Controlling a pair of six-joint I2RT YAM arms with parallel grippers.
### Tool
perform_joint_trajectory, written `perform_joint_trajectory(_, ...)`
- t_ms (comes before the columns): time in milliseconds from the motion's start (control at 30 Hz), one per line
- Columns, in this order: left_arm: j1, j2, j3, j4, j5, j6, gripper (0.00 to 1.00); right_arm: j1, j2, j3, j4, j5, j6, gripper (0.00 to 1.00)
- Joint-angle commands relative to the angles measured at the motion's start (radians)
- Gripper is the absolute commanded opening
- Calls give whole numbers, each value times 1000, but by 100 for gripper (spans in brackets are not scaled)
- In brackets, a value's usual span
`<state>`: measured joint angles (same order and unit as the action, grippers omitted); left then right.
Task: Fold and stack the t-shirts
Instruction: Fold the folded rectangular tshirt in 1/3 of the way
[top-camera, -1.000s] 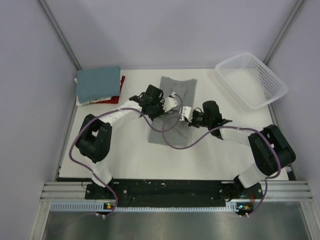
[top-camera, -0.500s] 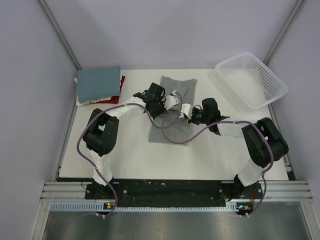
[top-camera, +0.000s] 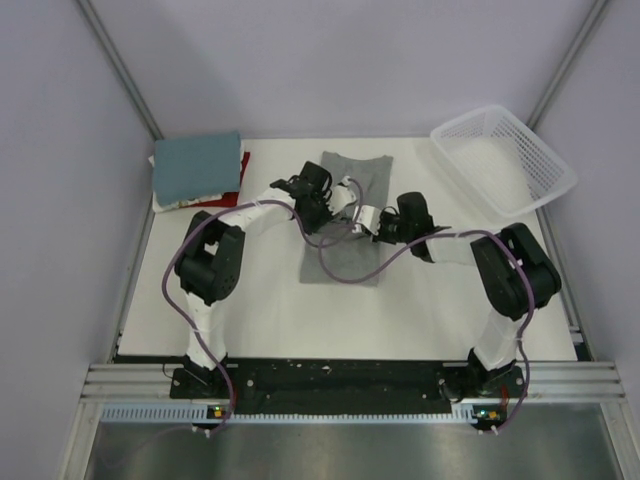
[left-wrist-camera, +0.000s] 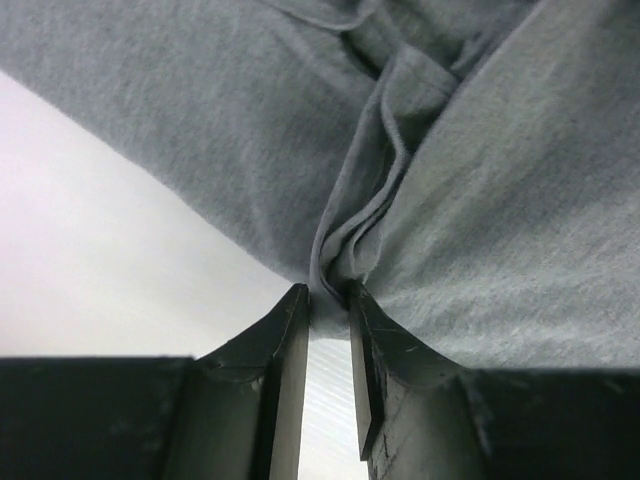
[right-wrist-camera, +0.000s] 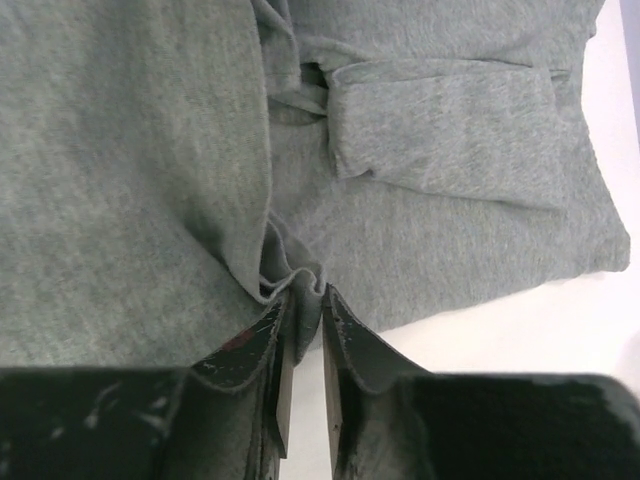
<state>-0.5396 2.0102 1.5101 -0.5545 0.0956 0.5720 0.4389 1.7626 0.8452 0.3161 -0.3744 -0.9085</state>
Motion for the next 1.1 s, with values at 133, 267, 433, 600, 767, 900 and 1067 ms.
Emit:
perform_joint_trajectory(133,44,21,93,116,-161,-63,33,-26,77,183,-2,52,36,24)
perform_joint_trajectory(267,58,54,183,90,-191,-52,36,-60,69,227,-18,46,86,39)
perform_joint_trajectory(433,63,10,208,28,-148,-54,33,-68,-33,212,-77,25,99,42)
perform_joint_trajectory(600,61,-201,9,25,137,18,31,-63,-280,31,-74,-187,39,47)
perform_joint_trajectory(767,49,-402,-253,-1,430,181,34,13,-495,-145,-243,-258,-159,53)
perform_joint_trajectory(900,15,-479,-427,37,423,249,40,138,-575,-242,-391,-141,-225,54)
perform_joint_trajectory(1067,-66,-507,-568,140,279,287,46,250,-578,-316,-382,-9,-248,62)
